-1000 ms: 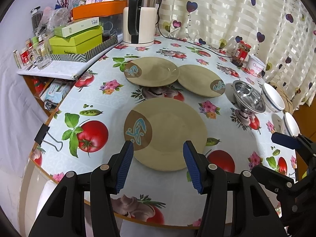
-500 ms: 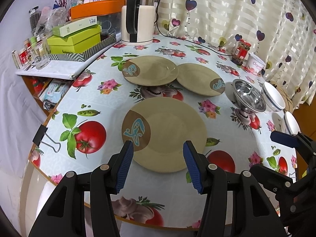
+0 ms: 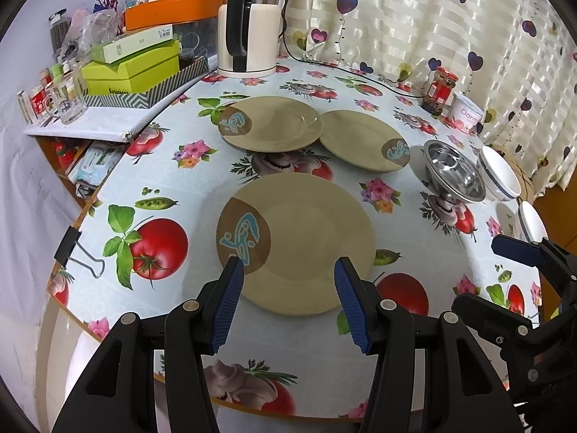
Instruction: Organize plates and bowls
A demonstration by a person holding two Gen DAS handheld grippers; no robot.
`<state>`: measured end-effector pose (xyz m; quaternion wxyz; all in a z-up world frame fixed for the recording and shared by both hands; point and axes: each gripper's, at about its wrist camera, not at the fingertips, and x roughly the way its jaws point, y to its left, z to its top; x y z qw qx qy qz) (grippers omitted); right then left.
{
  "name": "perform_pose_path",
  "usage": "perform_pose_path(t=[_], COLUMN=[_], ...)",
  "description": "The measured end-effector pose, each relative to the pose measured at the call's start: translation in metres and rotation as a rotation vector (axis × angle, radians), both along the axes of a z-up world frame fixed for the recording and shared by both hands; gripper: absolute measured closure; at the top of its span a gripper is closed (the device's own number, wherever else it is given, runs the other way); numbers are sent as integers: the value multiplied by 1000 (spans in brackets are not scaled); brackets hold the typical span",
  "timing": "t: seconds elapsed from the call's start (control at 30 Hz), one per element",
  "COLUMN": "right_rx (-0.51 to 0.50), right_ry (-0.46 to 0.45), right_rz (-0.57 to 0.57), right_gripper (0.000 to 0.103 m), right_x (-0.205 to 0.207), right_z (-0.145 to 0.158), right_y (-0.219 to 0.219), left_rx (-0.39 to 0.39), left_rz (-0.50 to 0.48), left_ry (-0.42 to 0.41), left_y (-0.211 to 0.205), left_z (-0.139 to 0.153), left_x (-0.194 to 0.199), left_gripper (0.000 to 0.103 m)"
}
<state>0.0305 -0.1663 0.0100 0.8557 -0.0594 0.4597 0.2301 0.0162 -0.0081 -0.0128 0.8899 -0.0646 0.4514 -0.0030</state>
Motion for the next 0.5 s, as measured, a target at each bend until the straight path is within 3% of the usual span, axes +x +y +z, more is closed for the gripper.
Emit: perform_pose_path(t=[0.5], right_rx=[-1], right_ry=[24], right_rz=[11], right_gripper=[7], right_x=[8], right_z=[-5], right_y=[4], left_rx=[-14], left_rz=[2], left_ry=[16], left_y=[3], left_z=[-4], left_x=[5], left_gripper=[50])
